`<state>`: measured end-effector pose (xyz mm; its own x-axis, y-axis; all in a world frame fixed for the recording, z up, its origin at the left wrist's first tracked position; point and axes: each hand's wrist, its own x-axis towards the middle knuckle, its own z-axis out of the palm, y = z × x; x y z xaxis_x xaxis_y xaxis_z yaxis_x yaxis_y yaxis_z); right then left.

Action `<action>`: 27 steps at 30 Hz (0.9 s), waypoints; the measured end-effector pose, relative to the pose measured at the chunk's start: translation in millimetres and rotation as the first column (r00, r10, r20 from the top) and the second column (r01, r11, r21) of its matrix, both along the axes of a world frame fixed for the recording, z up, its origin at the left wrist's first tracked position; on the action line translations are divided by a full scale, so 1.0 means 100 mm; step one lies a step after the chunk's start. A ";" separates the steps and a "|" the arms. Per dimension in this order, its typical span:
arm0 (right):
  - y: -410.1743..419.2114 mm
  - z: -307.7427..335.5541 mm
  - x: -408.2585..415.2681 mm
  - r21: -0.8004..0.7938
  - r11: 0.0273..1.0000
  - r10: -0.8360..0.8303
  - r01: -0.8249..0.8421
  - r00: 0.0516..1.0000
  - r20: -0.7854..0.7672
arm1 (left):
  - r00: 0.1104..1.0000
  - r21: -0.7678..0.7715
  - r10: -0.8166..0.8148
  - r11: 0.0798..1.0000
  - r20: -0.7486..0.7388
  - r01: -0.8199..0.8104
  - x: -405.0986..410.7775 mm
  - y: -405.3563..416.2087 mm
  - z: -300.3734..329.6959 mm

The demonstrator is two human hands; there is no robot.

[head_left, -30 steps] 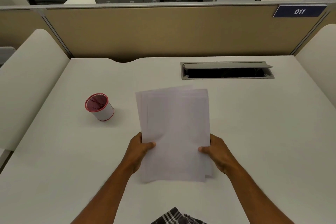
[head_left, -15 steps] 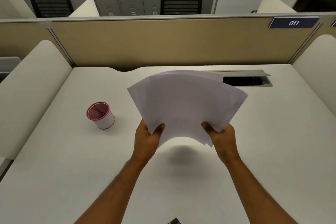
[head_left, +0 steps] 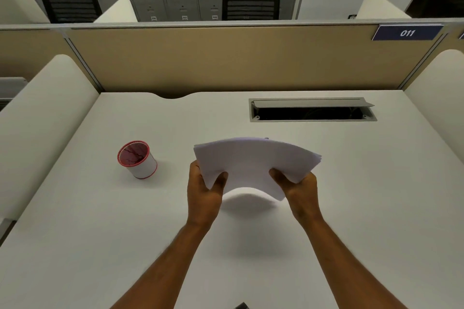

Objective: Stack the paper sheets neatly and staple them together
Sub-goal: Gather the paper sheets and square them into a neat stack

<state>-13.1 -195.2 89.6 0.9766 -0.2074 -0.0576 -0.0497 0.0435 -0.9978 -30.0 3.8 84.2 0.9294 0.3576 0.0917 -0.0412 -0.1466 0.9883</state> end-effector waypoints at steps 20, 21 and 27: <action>-0.04 -0.25 0.12 -0.025 0.998 0.053 -0.054 0.997 -0.052 | 0.992 -0.078 -0.023 0.997 -0.125 0.014 0.07 -0.01 -0.22; -0.05 -0.27 0.12 -0.036 0.998 0.055 -0.056 0.997 -0.048 | 0.993 -0.075 -0.021 0.997 -0.117 0.012 0.07 -0.01 -0.21; -0.05 -0.35 0.10 -0.010 0.998 0.063 -0.063 0.997 -0.053 | 0.991 -0.086 -0.017 0.996 -0.132 0.006 0.07 0.00 -0.24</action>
<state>-2.6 -200.6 54.7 0.9834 -0.1463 -0.1075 -0.1046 0.0274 -0.9941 -23.3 3.5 60.2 0.9354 0.3479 -0.0627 0.0895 -0.0617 0.9941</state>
